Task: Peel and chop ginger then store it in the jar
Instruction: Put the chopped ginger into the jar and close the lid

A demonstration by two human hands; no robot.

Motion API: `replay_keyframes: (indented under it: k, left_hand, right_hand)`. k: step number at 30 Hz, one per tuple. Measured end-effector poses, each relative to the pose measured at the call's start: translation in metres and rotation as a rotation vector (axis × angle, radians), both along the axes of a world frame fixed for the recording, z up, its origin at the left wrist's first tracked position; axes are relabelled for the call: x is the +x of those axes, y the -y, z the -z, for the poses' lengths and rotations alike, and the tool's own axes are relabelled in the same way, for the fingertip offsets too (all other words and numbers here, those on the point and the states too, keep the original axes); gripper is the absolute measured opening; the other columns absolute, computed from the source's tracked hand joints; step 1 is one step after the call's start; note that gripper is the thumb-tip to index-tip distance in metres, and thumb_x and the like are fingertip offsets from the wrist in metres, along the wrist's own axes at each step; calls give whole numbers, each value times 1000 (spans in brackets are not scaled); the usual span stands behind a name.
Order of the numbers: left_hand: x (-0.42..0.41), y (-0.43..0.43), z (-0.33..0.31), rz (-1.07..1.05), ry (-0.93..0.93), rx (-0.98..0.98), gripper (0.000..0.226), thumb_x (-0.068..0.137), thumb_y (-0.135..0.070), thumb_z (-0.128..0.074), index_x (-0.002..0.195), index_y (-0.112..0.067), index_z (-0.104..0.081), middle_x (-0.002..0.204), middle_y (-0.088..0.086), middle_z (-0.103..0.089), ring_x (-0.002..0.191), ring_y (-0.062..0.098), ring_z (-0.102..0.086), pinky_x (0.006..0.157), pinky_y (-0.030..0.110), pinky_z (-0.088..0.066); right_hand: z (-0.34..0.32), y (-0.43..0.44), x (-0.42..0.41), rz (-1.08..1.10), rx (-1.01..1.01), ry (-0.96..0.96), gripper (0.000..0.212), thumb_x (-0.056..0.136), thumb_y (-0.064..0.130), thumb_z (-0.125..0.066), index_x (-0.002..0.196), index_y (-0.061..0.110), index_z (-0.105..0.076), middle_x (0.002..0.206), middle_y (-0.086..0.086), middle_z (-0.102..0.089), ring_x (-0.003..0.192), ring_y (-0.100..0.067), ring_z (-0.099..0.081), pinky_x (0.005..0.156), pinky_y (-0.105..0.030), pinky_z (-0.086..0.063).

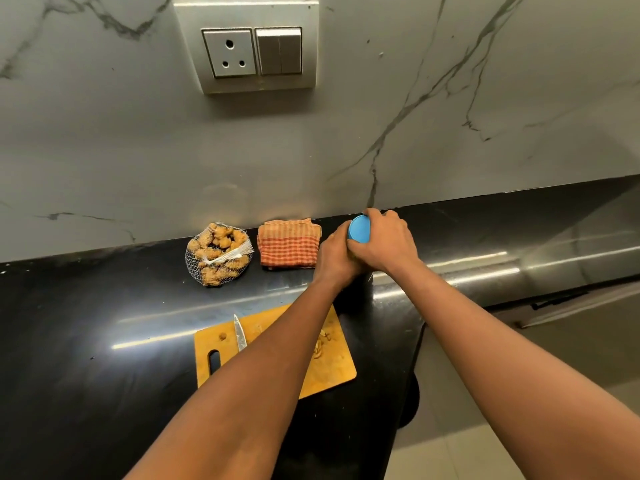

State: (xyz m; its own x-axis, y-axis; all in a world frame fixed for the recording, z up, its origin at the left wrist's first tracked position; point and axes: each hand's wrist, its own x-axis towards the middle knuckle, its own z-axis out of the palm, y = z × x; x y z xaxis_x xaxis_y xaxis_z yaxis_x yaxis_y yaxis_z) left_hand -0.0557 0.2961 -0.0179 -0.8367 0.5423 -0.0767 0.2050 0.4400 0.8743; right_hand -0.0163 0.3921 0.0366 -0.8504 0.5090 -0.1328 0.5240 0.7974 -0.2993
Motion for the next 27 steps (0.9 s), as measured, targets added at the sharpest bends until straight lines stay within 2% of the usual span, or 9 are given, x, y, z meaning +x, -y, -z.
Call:
replay_keyframes:
  k: [5,8,12,14,17,21,24,27]
  left_hand:
    - [4,23,-10,-26,-31,34,81,67,-37,-86,136,-24,-44,124,-5,-60,106,9,-55,88,25,-50]
    - [5,51,-17,-58,-50,39,80,61,-39,-89,130,-26,-50,115,-9,-63,98,7,-58,85,28,-54]
    - [12,97,-17,-102,-45,64,85,57,-36,-92,132,-27,-53,114,-10,-65,99,6,-60,83,21,-52]
    - [15,120,-14,-115,-36,61,88,55,-37,-93,132,-27,-53,111,-11,-64,98,5,-60,79,15,-49]
    - [17,146,-9,-98,-41,28,89,51,-40,-93,130,-27,-53,108,-11,-65,96,6,-61,80,22,-53]
    - [16,167,-8,-78,-61,-6,91,51,-34,-93,132,-22,-52,107,-11,-63,95,4,-60,80,21,-52]
    - [14,172,-9,-79,-64,-18,89,52,-28,-94,130,-20,-53,104,-12,-62,92,6,-60,75,13,-49]
    - [13,176,-8,-90,-69,-6,86,51,-27,-94,128,-22,-56,105,-12,-65,92,6,-62,74,16,-50]
  right_hand:
    - [-13,19,4,-32,13,-41,69,77,55,-70,132,18,-49,120,-13,-54,109,-29,-53,89,-38,-49]
    - [-23,43,4,-73,18,-55,69,76,57,-71,129,18,-52,118,-12,-54,108,-28,-53,88,-38,-49]
    - [-31,79,8,-191,3,-20,73,75,56,-73,133,18,-51,122,-11,-54,111,-28,-52,90,-37,-48]
    - [-34,95,9,-275,-11,-5,72,75,53,-75,134,19,-50,123,-9,-54,109,-25,-51,88,-35,-48]
    - [-41,108,10,-422,-79,13,66,71,41,-81,129,21,-54,120,-4,-58,99,-17,-48,79,-27,-43]
    - [-50,118,5,-602,-95,104,68,71,30,-81,133,24,-55,128,-3,-58,113,-21,-53,89,-32,-50]
    - [-50,122,1,-592,-94,114,69,74,43,-79,133,22,-52,126,-3,-59,111,-22,-54,84,-30,-48]
    - [-48,128,-2,-475,16,79,58,77,61,-70,113,16,-58,103,-2,-63,90,-18,-57,71,-29,-49]
